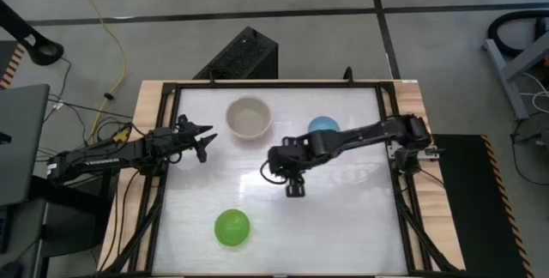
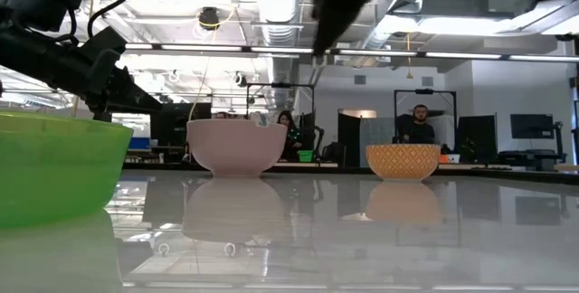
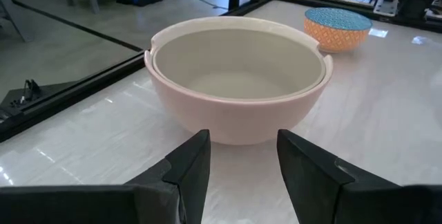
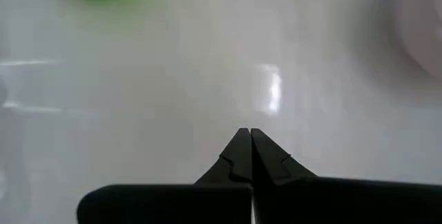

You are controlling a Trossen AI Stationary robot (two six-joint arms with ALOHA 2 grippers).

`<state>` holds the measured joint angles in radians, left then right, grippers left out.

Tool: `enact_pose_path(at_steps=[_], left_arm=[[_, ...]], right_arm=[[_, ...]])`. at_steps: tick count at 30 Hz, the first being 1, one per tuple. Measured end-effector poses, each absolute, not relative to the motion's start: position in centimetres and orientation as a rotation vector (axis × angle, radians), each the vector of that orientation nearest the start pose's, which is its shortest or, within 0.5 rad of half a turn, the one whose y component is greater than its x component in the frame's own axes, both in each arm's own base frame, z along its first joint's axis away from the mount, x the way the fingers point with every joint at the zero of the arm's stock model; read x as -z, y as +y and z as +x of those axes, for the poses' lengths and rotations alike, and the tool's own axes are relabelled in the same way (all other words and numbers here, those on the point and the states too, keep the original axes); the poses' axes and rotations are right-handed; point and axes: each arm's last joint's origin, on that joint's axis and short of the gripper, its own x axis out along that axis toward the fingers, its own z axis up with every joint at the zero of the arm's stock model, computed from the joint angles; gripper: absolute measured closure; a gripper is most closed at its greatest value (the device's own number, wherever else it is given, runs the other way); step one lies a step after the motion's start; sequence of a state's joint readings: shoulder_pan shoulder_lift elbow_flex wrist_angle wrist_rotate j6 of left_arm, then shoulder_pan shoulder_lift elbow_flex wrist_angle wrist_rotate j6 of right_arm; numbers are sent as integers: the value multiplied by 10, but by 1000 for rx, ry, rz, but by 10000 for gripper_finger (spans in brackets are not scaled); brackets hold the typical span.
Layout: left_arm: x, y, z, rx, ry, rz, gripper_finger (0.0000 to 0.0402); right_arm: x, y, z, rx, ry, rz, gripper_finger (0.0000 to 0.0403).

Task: Nest bowls inside each other
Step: Stack the orange patterned bowl on top of the gray bowl

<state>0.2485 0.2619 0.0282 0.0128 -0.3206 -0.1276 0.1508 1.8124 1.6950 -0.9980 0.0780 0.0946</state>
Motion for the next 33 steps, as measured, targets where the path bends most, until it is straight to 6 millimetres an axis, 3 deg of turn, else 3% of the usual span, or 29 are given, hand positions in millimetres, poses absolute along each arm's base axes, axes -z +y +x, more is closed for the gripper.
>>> enact_pose_path(at_steps=[4, 11, 17, 21, 26, 33], left_arm=[[-153, 36, 105, -580, 187, -115, 244], [-153, 36, 105, -580, 187, -116, 244], [-153, 36, 105, -580, 187, -116, 244], [-153, 36, 105, -580, 187, -116, 244], [-153, 36, 105, -580, 187, -116, 244], [-153, 36, 105, -580, 187, -115, 244]], right_arm=[[-309, 31, 339, 61, 1091, 2, 396], [-291, -22, 262, 317, 987, 145, 396], [-273, -66, 220, 559, 957, 303, 382], [-261, -97, 209, 677, 990, 373, 338], [-242, -126, 208, 639, 1062, 490, 261], [-215, -147, 212, 647, 1163, 555, 164]])
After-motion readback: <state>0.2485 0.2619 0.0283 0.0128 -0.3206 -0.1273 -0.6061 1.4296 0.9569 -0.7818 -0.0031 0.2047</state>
